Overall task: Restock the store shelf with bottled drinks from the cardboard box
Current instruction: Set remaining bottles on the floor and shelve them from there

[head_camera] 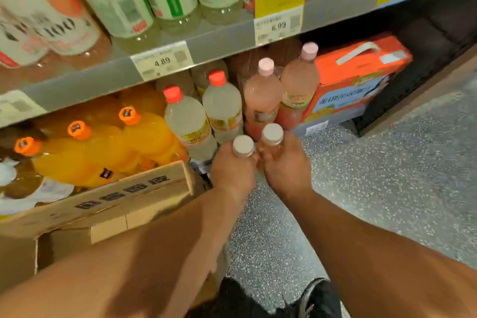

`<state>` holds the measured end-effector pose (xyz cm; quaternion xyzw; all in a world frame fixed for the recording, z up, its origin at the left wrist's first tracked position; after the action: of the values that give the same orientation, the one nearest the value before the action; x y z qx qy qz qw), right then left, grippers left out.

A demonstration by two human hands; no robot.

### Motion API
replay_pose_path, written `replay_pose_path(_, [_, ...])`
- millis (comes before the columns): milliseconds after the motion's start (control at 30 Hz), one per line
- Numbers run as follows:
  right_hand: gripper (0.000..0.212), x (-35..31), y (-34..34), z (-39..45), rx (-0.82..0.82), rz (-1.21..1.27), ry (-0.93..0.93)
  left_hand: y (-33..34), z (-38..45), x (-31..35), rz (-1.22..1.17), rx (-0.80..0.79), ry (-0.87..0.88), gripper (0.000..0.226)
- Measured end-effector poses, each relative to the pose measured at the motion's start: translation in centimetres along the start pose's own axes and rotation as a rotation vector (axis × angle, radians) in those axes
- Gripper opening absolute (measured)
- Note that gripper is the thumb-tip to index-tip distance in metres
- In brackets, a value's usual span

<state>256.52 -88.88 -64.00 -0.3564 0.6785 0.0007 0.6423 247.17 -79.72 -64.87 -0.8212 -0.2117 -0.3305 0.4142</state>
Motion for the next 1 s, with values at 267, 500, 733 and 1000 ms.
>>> replay_pose_path(267, [0.052,-20.2,-7.5,-10.2,0.086,-0.043,-0.329,-17.4,-12.5,10.9,-0.114,0.112,0.311,0.024])
replay_pose_path(500, [0.046,-39.0,-10.6,-21.1,0.105,-0.045,-0.628,-35.8,-23.7,17.7,-0.177,0.248,0.497,0.048])
replay_pose_path(733, [0.043,-54.3,-8.3,-28.5,0.080,0.014,-0.787,-52.0,-29.9,21.4,-0.161,0.421,0.604,0.028])
replay_pose_path(1000, [0.037,-62.2,-5.0,-27.6,0.012,0.114,-0.831,-60.2,-28.0,24.4,0.027,0.613,0.679,0.041])
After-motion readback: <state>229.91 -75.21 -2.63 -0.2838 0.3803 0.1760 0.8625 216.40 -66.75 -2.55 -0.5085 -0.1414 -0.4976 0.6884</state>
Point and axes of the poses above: each hand's wrist, its own z-axis towards the middle knuckle, its own y-axis out of the palm, x = y × z, the point moved 4 cm from there along z, towards the middle knuckle, and after that the axes turned 15 degrees about z, right-handed, at the moved point
